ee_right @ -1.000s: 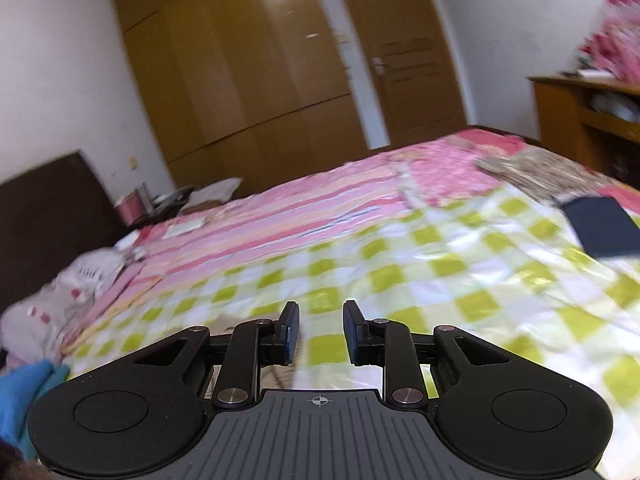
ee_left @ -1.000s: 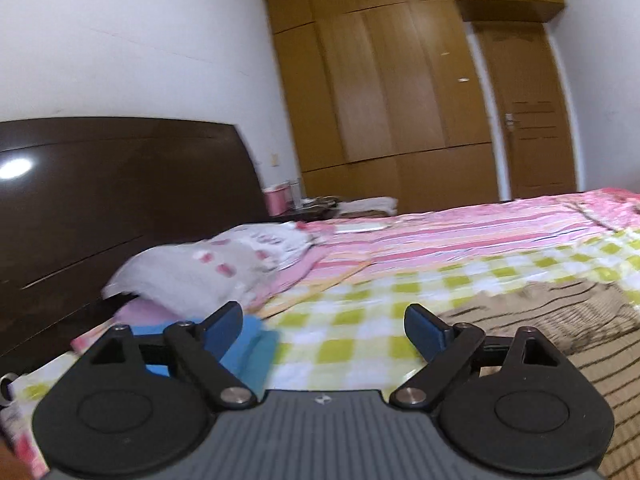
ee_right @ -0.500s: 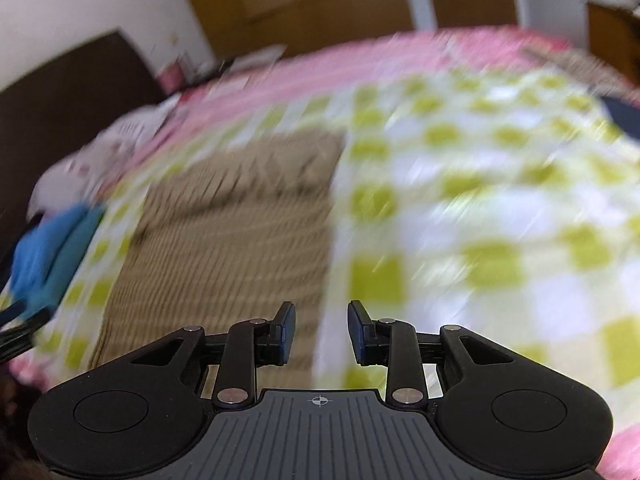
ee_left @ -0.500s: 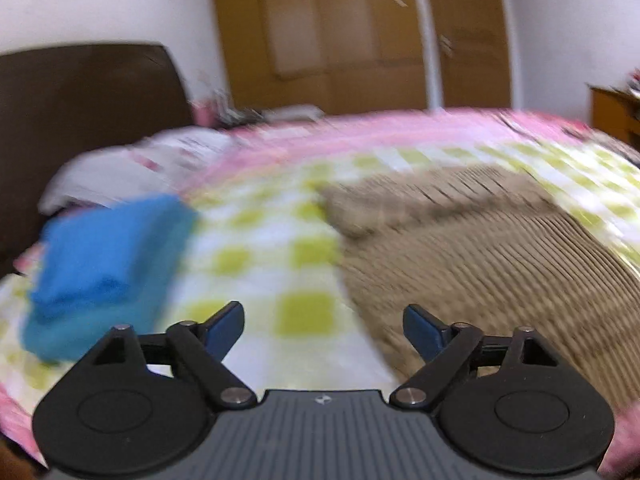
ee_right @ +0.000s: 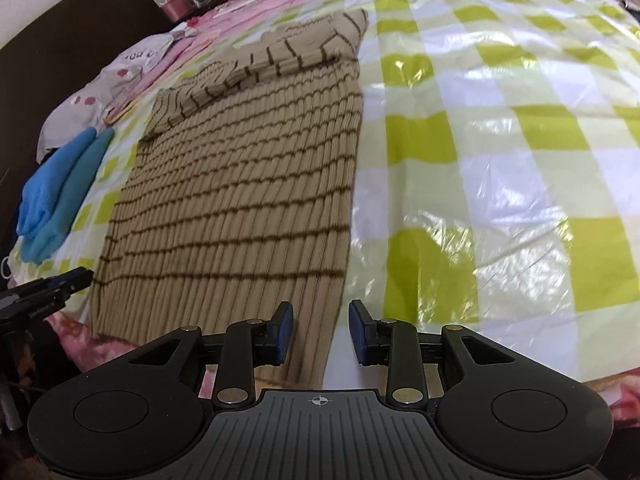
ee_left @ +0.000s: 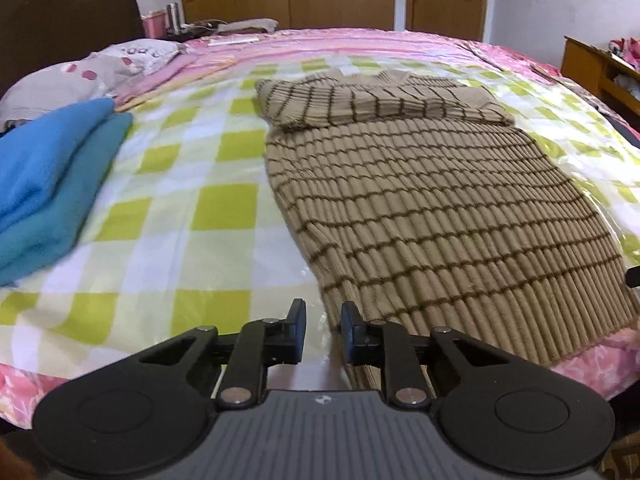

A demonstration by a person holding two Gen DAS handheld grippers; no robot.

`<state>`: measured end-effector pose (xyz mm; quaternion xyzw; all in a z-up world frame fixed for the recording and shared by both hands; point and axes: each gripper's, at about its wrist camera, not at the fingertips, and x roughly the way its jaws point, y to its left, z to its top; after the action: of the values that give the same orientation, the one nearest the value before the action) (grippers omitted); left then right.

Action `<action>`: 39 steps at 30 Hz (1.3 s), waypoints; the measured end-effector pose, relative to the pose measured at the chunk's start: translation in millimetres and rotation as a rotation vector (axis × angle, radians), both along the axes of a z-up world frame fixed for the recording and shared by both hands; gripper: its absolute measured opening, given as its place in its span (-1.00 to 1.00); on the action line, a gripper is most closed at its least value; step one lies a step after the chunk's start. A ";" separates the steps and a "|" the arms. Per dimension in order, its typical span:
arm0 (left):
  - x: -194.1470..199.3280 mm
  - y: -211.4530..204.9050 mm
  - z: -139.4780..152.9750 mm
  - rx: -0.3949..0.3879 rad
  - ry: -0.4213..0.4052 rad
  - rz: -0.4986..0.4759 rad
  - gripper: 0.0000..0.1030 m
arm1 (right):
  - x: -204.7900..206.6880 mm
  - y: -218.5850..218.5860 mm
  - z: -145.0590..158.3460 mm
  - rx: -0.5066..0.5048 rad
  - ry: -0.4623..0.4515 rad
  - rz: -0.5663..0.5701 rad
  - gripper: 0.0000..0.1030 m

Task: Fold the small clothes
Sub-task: 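Move both grippers to the sweater hem, then close the left gripper on the hem while the right gripper grasps the hem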

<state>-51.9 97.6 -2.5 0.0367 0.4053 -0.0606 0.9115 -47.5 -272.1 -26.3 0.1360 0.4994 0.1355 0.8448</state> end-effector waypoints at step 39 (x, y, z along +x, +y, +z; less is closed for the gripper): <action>-5.2 -5.5 -6.7 -0.055 0.144 -0.025 -0.42 | 6.6 2.0 -3.3 0.042 0.042 0.010 -0.31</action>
<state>-57.1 92.2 -9.2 0.0121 0.4676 -0.0857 0.8797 -40.9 -270.0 -29.7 0.1540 0.5147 0.1473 0.8304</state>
